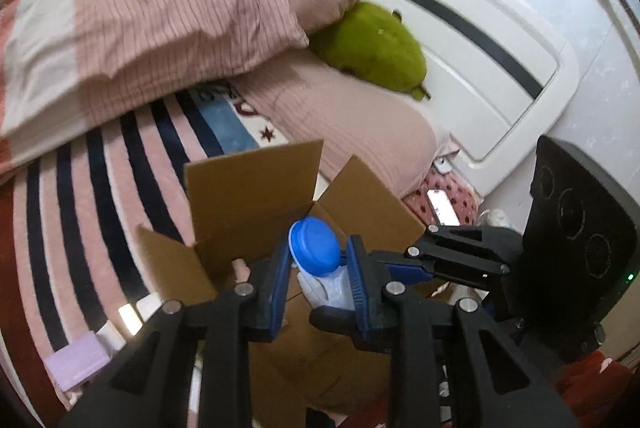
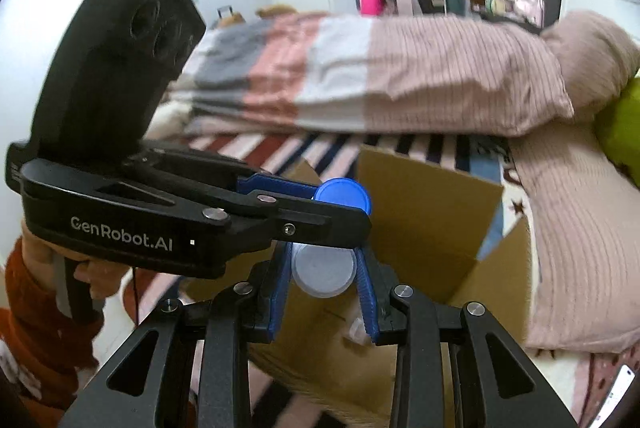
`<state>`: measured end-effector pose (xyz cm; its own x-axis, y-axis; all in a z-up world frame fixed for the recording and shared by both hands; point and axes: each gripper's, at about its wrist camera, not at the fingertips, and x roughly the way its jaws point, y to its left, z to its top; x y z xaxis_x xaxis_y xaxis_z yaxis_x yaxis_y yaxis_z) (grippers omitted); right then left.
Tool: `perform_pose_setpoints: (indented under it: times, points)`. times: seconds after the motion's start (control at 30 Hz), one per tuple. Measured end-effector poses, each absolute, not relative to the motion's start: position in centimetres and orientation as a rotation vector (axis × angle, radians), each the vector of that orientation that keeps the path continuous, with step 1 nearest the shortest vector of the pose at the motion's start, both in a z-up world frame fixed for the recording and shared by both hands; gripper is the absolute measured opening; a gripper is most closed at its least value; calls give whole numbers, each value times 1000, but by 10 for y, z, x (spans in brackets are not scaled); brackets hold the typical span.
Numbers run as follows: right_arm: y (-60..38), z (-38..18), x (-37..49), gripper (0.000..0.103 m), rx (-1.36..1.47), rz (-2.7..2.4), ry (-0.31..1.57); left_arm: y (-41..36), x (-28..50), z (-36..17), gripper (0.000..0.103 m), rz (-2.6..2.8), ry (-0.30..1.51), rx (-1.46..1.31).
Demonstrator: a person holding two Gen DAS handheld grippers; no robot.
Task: Organize rigid objects
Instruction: 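Place the contact lens case into the cardboard box and open the right gripper, then grasp the white earbud case with the right gripper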
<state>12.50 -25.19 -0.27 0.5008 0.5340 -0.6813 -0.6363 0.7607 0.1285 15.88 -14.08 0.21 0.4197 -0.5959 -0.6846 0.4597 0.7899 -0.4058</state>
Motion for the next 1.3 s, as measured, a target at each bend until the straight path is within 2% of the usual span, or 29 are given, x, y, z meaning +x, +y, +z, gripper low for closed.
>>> perform_pose_setpoints:
  times: [0.17, 0.2, 0.23, 0.27, 0.3, 0.47, 0.53, 0.7, 0.83, 1.0, 1.3]
  points:
    - [-257, -12, 140, 27, -168, 688, 852, -154, 167, -6, 25, -643, 974, -132]
    - [-257, -14, 143, 28, -169, 685, 861, -155, 167, -8, 32, -637, 989, -130]
    - [-258, -15, 144, 31, -166, 679, 872, -155, 167, -8, 49, -631, 997, -134]
    - [-259, -16, 144, 38, -160, 675, 875, -154, 167, -8, 57, -624, 996, -134]
    - [-259, -17, 144, 40, -157, 677, 874, -151, 163, -5, 66, -606, 979, -118]
    - [-256, -9, 130, 40, -135, 709, 833, -124, 142, 12, 68, -542, 898, -112]
    - [-251, 0, 117, 40, -125, 742, 791, -102, 131, 18, 73, -499, 857, -148]
    - [-219, 19, 77, 40, -144, 846, 684, -50, 102, 27, 74, -389, 780, -175]
    - [-182, 18, 51, 40, -175, 926, 671, -4, 77, 21, 76, -307, 736, -188]
    - [-137, -10, 30, 40, -199, 984, 721, 38, 54, -4, 76, -200, 738, -179]
    - [-117, -120, 38, 43, -173, 686, 854, 65, 38, -60, 76, -194, 787, -231]
